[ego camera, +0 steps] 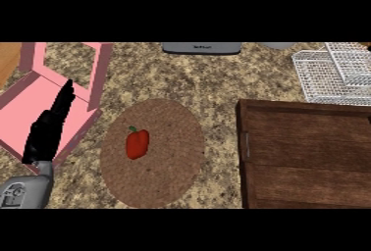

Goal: Pick the croissant from the tray and place it in the tiered basket

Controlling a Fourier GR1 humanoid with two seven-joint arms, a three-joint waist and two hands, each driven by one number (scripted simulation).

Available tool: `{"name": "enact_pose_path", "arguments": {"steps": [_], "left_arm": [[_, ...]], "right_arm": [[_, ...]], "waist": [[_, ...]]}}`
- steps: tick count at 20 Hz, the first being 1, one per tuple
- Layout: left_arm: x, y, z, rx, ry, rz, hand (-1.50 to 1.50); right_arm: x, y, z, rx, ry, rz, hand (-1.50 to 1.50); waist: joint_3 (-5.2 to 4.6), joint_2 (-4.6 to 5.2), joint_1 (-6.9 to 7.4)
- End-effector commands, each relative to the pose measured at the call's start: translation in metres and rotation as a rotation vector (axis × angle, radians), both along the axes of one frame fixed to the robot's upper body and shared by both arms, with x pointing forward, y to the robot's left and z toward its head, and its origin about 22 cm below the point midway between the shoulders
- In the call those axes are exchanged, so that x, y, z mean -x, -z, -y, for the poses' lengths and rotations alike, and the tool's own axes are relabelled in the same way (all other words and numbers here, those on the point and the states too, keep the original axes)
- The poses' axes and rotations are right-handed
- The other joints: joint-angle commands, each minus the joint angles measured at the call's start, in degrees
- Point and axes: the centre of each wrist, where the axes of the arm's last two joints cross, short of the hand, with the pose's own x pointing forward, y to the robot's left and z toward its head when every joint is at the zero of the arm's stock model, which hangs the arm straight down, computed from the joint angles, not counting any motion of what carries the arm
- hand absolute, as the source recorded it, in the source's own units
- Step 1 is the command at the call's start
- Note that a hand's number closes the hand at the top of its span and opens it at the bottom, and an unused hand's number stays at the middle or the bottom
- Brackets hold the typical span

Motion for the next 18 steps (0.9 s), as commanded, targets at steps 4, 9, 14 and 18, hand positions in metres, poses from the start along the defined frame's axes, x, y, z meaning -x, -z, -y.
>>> {"name": "enact_pose_path", "arguments": {"steps": [4,9,14,18], "left_arm": [[0.005,-0.003,-0.001,0.012,0.005,0.008,0.00],[0.000,-0.001,0.010,0.017,-0.004,-0.001,0.00],[-0.003,0.002,0.010,-0.003,-0.001,0.000,0.00],[0.010,0.005,-0.001,0.007,-0.020,0.021,0.00]], "right_arm": [[0.007,0.034,0.018,-0.151,0.031,-0.035,-1.50],[0.003,0.018,0.013,-0.285,0.017,0.123,-1.50],[0.028,-0.006,0.055,-0.333,0.033,0.269,-1.50],[0.034,-0.036,0.062,-0.345,0.142,0.310,-1.50]], "waist": [[0.08,0.12,-0.02],[0.06,-0.11,-0.48],[0.09,0.09,-0.57],[0.04,-0.10,-0.24]]}}
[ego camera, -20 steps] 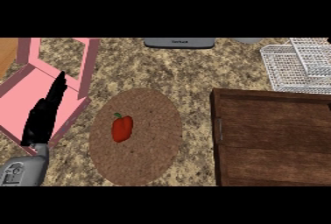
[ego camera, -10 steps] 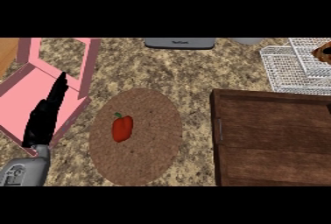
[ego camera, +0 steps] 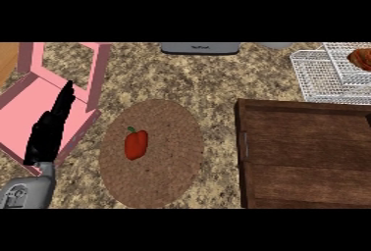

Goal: Pick the croissant from the tray and place it in the tiered basket

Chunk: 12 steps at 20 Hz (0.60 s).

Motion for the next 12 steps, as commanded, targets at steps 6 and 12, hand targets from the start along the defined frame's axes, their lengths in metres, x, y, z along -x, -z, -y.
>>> {"name": "enact_pose_path", "arguments": {"steps": [6,12], "left_arm": [[0.006,0.008,0.002,-0.017,-0.013,0.007,0.00],[0.008,0.008,-0.013,0.004,-0.001,-0.014,0.00]], "right_arm": [[0.060,-0.036,0.073,-0.210,0.114,-0.036,-1.50],[0.135,-0.030,0.135,-0.220,0.114,-0.057,-1.50]], "waist": [[0.07,-0.16,-0.70],[0.16,-0.01,-0.58]]}}
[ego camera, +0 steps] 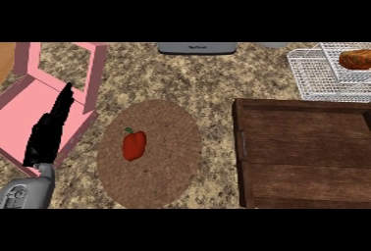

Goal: Pick the croissant from the tray and place it in the tiered basket

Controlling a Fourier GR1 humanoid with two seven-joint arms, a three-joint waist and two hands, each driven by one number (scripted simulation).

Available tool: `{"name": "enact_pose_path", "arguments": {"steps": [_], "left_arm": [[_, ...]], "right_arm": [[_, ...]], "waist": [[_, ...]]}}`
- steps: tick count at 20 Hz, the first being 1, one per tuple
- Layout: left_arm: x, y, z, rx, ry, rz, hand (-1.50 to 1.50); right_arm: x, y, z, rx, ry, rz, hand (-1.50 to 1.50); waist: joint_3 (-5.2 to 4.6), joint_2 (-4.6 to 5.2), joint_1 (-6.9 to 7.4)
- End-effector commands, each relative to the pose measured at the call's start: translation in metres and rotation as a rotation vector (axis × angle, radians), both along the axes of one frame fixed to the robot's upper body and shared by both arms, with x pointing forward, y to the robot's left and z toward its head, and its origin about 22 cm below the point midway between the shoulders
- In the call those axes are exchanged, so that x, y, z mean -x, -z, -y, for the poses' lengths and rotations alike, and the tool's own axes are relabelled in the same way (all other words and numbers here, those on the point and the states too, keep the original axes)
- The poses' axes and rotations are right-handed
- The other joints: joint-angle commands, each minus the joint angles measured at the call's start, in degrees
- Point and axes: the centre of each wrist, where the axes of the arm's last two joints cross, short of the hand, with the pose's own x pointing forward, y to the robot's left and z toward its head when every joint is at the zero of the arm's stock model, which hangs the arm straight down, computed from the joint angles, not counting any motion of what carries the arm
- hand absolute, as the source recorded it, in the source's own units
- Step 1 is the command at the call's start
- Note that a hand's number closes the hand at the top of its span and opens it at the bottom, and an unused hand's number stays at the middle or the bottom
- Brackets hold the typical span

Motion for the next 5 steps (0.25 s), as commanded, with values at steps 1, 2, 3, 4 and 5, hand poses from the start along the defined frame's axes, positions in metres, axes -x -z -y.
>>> {"name": "enact_pose_path", "arguments": {"steps": [1,2,3,4,5], "left_arm": [[0.006,0.010,-0.002,0.003,-0.001,0.005,0.00],[-0.001,-0.005,-0.013,-0.011,0.000,-0.005,0.00],[-0.007,-0.012,0.007,0.009,0.009,0.020,0.00],[0.006,0.002,-0.008,-0.003,0.010,0.005,0.00],[-0.003,0.001,0.006,-0.004,0.013,0.006,0.00]], "right_arm": [[0.047,-0.001,0.034,-0.011,-0.010,0.023,-1.50],[0.056,-0.005,0.040,-0.061,0.000,0.048,-1.50],[0.063,0.007,0.045,-0.055,-0.015,0.065,-1.50],[0.078,0.003,0.052,-0.075,-0.032,0.061,-1.50],[0.075,0.017,0.052,-0.085,-0.034,0.078,-1.50]], "waist": [[0.08,0.22,0.38],[0.06,0.03,-0.05],[0.21,0.34,0.32],[0.13,0.14,0.17],[0.16,0.29,0.20]]}}
